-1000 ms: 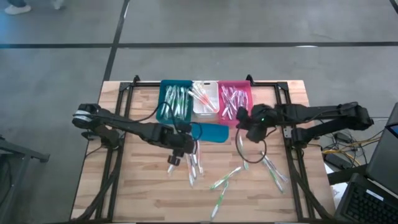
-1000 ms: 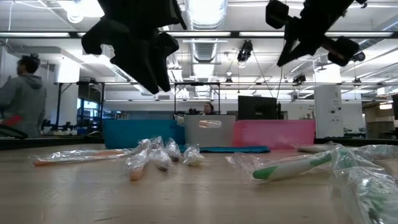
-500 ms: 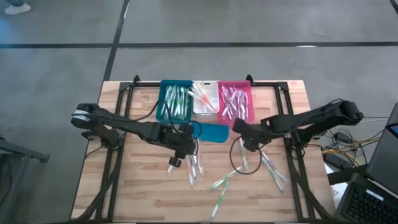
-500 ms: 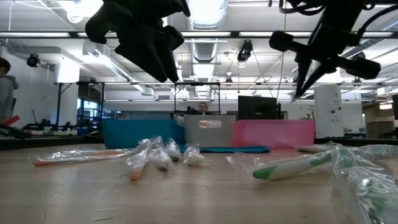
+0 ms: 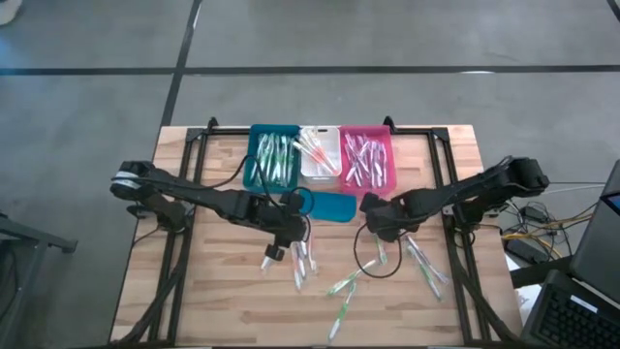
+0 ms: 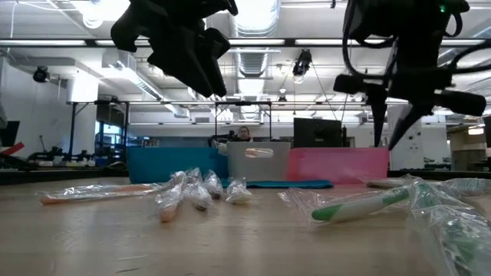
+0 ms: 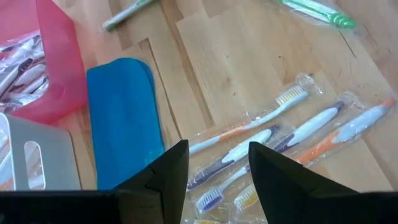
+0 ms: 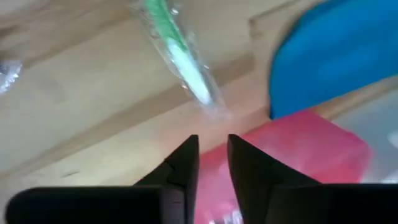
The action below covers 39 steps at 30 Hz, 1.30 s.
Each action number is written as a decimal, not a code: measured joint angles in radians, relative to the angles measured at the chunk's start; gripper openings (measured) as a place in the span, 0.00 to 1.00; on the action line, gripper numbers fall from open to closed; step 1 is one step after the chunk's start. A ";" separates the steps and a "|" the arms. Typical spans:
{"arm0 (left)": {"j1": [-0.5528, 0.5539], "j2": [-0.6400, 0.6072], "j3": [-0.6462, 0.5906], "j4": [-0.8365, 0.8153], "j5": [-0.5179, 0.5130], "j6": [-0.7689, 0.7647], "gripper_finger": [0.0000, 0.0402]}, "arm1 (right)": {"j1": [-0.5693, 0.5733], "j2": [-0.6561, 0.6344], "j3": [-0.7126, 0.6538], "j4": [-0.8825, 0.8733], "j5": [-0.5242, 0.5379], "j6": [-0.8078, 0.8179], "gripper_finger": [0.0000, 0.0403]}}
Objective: Pick & Place Toothbrushes
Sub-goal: Put the green toothbrush into the blue bin
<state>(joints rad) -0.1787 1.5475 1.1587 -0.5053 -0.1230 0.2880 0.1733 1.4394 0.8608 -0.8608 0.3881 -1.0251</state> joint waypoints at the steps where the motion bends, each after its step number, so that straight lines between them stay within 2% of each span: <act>1: 0.000 0.000 0.000 0.000 0.000 0.000 0.43 | 0.005 0.014 0.000 0.000 -0.003 -0.002 0.22; 10: 0.000 0.000 0.000 -0.001 0.000 0.011 0.43 | 0.061 0.115 0.000 0.008 -0.003 -0.056 0.37; 19: 0.000 0.000 0.000 0.000 0.000 0.011 0.43 | 0.107 0.185 0.000 0.066 -0.024 -0.049 0.40; 28: 0.000 0.000 0.000 0.000 -0.001 0.006 0.43 | 0.106 0.250 0.001 0.076 -0.056 -0.040 0.31; 39: 0.000 0.000 0.000 0.000 -0.001 -0.002 0.43 | 0.106 0.255 0.001 0.060 -0.101 -0.026 0.07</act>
<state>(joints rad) -0.1783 1.5475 1.1587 -0.5053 -0.1238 0.2859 0.2790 1.6948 0.8616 -0.8007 0.2871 -1.0509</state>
